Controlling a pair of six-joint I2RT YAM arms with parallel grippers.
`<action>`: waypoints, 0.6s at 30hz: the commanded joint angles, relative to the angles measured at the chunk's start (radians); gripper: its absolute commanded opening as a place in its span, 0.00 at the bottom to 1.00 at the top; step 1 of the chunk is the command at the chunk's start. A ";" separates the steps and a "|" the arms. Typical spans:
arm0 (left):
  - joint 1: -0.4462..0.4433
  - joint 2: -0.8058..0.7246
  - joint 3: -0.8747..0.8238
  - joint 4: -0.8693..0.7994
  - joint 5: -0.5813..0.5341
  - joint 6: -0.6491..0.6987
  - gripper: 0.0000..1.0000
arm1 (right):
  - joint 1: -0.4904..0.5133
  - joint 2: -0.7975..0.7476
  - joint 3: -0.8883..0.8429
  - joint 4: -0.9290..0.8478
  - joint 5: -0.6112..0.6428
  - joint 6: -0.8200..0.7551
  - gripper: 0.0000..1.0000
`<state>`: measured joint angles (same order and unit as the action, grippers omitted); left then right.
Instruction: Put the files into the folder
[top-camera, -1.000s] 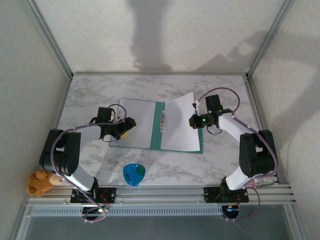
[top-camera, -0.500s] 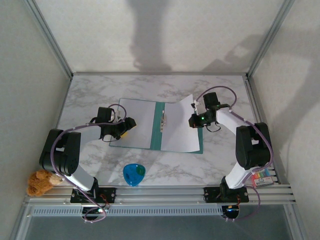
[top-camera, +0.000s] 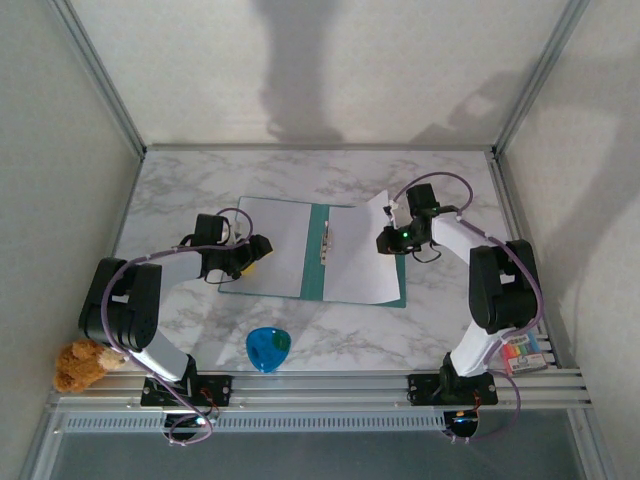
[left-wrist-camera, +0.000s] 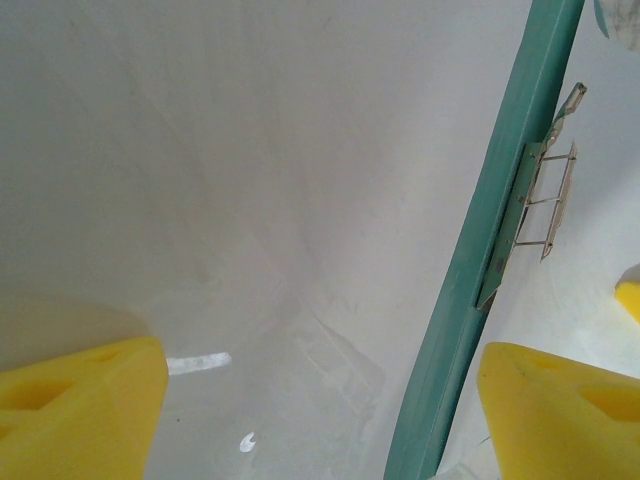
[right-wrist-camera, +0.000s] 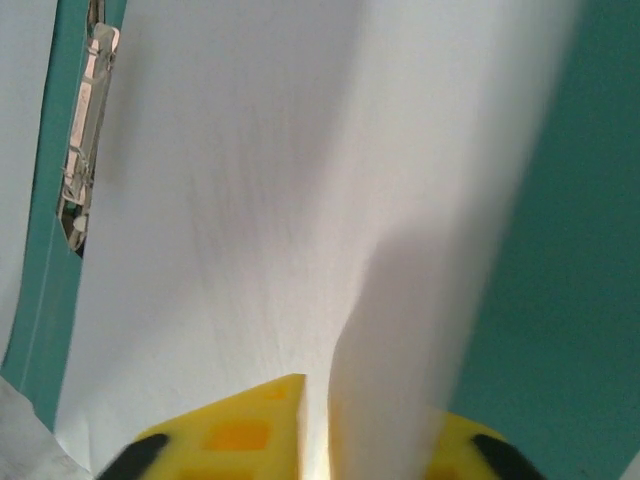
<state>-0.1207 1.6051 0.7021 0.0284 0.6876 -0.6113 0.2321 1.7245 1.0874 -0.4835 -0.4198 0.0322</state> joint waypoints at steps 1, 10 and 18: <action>0.008 0.007 0.014 -0.070 -0.034 0.020 0.82 | -0.011 0.013 0.034 -0.019 -0.004 0.030 0.23; 0.008 0.012 0.022 -0.074 -0.036 0.021 0.81 | -0.013 0.020 0.046 -0.033 0.040 0.073 0.37; 0.008 0.008 0.022 -0.079 -0.036 0.022 0.81 | -0.025 0.024 0.032 -0.025 0.045 0.087 0.40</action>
<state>-0.1207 1.6051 0.7109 0.0017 0.6811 -0.6048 0.2134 1.7340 1.1107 -0.4942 -0.3855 0.1020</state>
